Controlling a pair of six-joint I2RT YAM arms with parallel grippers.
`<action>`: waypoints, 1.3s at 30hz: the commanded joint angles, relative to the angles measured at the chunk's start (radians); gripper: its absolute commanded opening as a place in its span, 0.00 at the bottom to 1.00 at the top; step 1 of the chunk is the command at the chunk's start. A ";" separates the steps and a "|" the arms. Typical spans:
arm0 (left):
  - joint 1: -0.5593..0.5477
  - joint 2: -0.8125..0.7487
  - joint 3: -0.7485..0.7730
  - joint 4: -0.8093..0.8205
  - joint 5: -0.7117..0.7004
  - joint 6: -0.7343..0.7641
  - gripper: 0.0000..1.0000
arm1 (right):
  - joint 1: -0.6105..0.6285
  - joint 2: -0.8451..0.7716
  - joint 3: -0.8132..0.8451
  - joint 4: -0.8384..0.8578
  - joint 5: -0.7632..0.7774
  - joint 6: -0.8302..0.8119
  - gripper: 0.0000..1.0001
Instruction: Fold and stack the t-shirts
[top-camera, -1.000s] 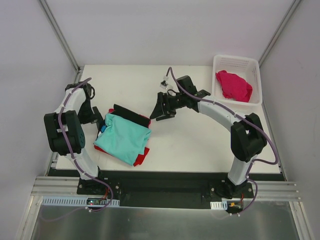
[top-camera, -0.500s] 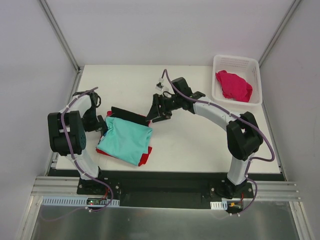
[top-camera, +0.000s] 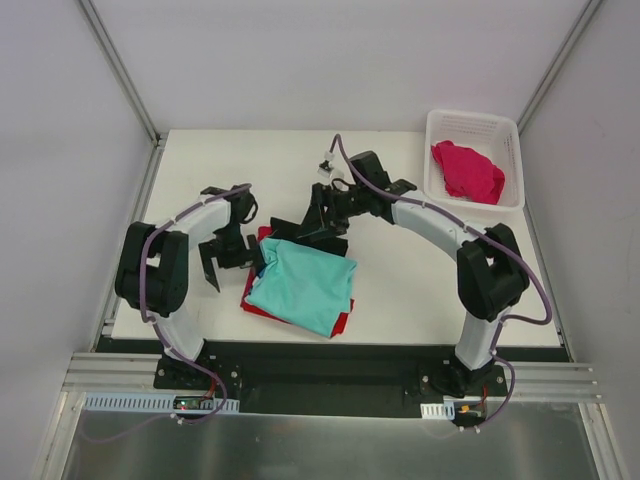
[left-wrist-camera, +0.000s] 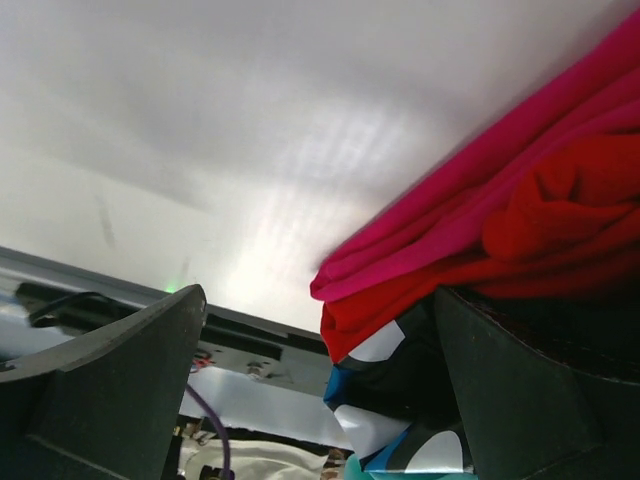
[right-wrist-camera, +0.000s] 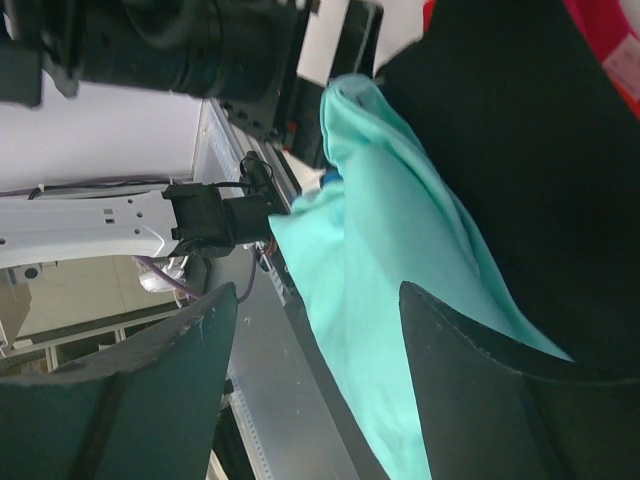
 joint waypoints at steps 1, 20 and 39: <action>-0.094 -0.045 -0.049 0.061 0.155 -0.136 0.99 | -0.031 -0.102 -0.006 -0.027 0.005 -0.043 0.69; -0.062 -0.056 0.475 -0.068 0.483 0.194 0.99 | -0.290 -0.467 -0.430 -0.131 0.134 -0.082 0.69; -0.082 -0.420 -0.099 0.267 0.720 0.186 0.99 | -0.180 -0.922 -0.700 -0.313 0.387 0.041 0.70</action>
